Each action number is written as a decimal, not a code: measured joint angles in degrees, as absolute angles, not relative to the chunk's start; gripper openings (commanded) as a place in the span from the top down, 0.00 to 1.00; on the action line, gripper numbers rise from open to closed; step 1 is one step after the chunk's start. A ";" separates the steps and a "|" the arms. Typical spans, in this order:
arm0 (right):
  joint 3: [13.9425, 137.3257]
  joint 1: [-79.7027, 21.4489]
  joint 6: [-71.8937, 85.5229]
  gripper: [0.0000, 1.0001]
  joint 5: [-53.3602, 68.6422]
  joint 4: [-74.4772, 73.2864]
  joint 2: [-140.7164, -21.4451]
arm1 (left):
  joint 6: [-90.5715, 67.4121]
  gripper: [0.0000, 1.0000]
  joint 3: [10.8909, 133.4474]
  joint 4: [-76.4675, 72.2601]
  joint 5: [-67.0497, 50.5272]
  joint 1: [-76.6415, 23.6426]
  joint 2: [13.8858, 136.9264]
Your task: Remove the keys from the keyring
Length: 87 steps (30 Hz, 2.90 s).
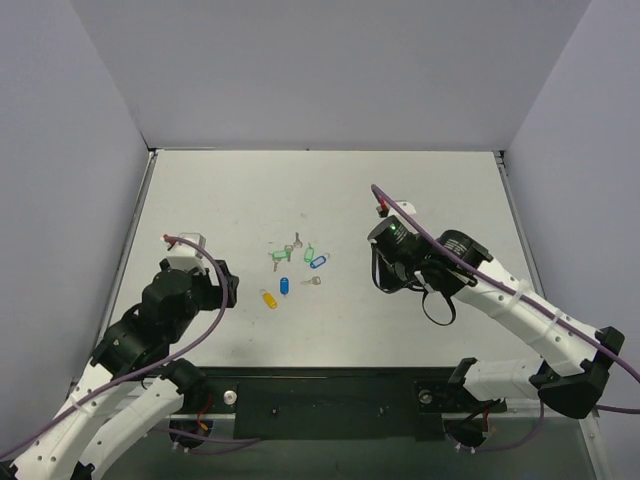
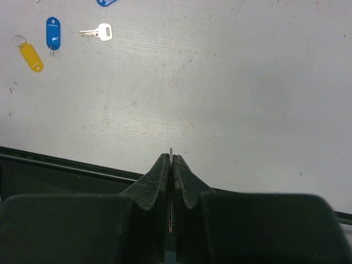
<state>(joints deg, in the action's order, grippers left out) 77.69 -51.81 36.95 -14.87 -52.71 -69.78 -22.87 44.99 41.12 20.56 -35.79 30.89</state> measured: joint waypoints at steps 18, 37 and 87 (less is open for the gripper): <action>76.27 -44.10 28.53 1.00 -5.43 -43.51 -86.70 | -21.85 0.14 43.57 41.50 22.52 -35.77 24.99; 88.12 -38.54 26.74 0.56 2.96 -39.79 -101.56 | -21.76 0.14 43.51 41.50 22.55 -35.75 25.04; 48.25 -39.00 29.19 0.09 -13.41 -20.80 -38.87 | -20.49 0.05 42.78 41.41 21.61 -35.09 25.17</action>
